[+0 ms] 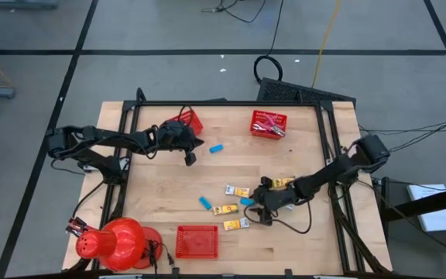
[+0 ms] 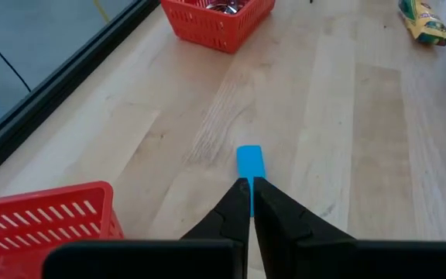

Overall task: Pick & Place School Supplies
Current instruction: Put the blue eraser into the top left red bin

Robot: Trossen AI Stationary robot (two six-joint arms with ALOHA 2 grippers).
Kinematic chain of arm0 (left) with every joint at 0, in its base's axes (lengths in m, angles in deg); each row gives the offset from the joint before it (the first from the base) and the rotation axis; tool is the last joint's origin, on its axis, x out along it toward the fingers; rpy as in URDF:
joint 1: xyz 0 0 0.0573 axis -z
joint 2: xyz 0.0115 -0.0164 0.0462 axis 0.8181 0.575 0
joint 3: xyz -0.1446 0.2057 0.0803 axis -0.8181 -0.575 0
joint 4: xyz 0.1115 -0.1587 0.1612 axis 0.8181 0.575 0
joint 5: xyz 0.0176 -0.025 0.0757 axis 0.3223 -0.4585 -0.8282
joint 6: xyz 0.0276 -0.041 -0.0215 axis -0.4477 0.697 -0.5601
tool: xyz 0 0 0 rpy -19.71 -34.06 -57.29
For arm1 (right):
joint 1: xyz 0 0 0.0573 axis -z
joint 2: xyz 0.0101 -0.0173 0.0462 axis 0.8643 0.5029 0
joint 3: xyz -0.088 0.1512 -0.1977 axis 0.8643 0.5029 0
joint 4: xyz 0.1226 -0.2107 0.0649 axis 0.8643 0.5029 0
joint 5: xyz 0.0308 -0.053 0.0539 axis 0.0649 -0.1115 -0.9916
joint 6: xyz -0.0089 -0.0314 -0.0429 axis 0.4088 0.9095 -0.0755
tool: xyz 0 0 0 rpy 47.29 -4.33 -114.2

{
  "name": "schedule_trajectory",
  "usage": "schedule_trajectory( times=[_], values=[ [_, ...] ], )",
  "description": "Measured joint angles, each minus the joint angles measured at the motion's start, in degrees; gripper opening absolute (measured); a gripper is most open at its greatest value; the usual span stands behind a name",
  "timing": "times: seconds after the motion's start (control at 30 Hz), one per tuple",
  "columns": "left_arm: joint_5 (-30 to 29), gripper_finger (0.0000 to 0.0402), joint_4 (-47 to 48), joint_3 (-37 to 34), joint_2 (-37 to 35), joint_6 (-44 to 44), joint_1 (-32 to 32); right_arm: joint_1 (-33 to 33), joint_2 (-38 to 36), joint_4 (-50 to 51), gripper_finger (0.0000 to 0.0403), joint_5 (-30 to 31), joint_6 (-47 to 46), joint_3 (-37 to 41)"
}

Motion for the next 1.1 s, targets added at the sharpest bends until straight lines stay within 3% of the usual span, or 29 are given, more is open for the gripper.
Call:
schedule_trajectory(
  times=[0.2, 0.3, 0.57, 0.83, 1.1],
  values=[
    [0.0, 0.0003, -0.6, 0.0, 0.0, -0.3, 0.0, -0.3, 6.4, -0.7, 0.0228, 1.7, 0.5, -4.4],
    [0.0, 0.0004, -0.9, 0.0, 0.0, -0.3, 0.0, -1.0, 7.4, -0.5, 0.0208, 3.5, 0.6, -5.2],
    [-0.6, 0.0022, -1.1, 0.0, 0.0, -0.3, -0.1, -1.4, 7.6, 2.3, 0.0066, 5.0, -1.8, -5.3],
    [-1.6, 0.0003, -1.2, 0.0, 0.0, -0.3, -0.1, -3.1, 6.3, 2.5, 0.0064, 9.7, -1.2, -5.2],
    [-1.3, 0.0032, -1.3, 0.0, 0.0, -0.3, -0.1, -6.5, -1.5, 2.7, 0.0063, 15.9, 3.1, -5.0]
  ],
)
